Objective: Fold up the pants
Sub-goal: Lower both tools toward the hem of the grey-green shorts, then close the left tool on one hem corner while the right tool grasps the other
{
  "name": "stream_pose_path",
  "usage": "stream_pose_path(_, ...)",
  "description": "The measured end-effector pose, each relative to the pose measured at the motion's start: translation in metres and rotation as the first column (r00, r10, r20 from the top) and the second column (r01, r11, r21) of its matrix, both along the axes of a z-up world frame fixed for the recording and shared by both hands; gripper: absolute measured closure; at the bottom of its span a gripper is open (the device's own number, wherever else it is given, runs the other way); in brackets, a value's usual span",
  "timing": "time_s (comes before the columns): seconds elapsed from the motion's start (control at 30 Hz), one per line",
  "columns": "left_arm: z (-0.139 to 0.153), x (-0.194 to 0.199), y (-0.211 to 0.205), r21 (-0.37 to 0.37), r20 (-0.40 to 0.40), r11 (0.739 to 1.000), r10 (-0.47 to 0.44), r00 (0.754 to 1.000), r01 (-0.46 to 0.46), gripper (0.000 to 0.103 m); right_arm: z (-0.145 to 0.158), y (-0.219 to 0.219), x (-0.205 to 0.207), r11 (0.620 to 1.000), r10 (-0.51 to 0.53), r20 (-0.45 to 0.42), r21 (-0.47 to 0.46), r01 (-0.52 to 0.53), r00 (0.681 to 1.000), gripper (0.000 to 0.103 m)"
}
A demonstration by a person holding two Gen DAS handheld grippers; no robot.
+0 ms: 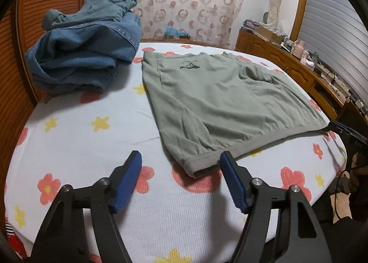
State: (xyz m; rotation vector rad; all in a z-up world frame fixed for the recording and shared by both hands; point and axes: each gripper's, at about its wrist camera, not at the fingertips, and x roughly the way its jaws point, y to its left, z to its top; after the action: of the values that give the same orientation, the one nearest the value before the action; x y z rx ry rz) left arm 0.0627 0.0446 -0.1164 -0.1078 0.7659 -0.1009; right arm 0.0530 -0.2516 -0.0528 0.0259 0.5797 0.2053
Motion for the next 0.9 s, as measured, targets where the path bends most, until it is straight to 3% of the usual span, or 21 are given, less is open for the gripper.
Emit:
stream_pose_path(0.27, 0.002, 0.000, -0.002, 0.002, 0.004, 1.000, -0.027, 1.000, 0.027, 0.055, 0.000, -0.012, 0.005, 1.000, -0.002, 0.008, 0.026, 0.002, 1.000, 0.046)
stream_pose_path(0.47, 0.001, 0.000, -0.002, 0.005, 0.004, 0.999, -0.034, 0.999, 0.034, 0.058, -0.006, -0.019, 0.009, 1.000, -0.017, -0.007, 0.017, 0.018, 1.000, 0.050)
stream_pose_path(0.57, 0.001, 0.000, -0.003, -0.001, 0.006, 0.999, -0.041, 0.999, 0.041, 0.064, -0.006, -0.021, 0.013, 1.000, -0.017, -0.020, 0.020, 0.017, 1.000, 0.053)
stream_pose_path(0.67, 0.001, -0.001, -0.005, -0.005, 0.007, 0.998, -0.056, 0.998, 0.056, 0.071, -0.004, -0.020, 0.012, 0.999, -0.032, -0.015, 0.010, 0.032, 0.999, 0.061)
stream_pose_path(0.73, 0.000, -0.001, -0.006, -0.008, 0.007, 0.998, -0.067, 0.998, 0.067, 0.077, -0.003, -0.017, 0.013, 1.000, -0.023, -0.015, 0.015, 0.023, 1.000, 0.072)
stream_pose_path(0.83, 0.000, -0.003, -0.007, -0.005, 0.010, 0.998, -0.068, 0.998, 0.068, 0.091, -0.001, -0.016, 0.016, 1.000, -0.009, -0.011, 0.011, 0.009, 1.000, 0.080)
stream_pose_path(0.9, 0.001, -0.004, -0.007, -0.002, 0.006, 0.998, -0.069, 0.998, 0.069, 0.091, 0.000, -0.018, 0.015, 1.000, -0.006, -0.009, 0.011, 0.006, 1.000, 0.084)
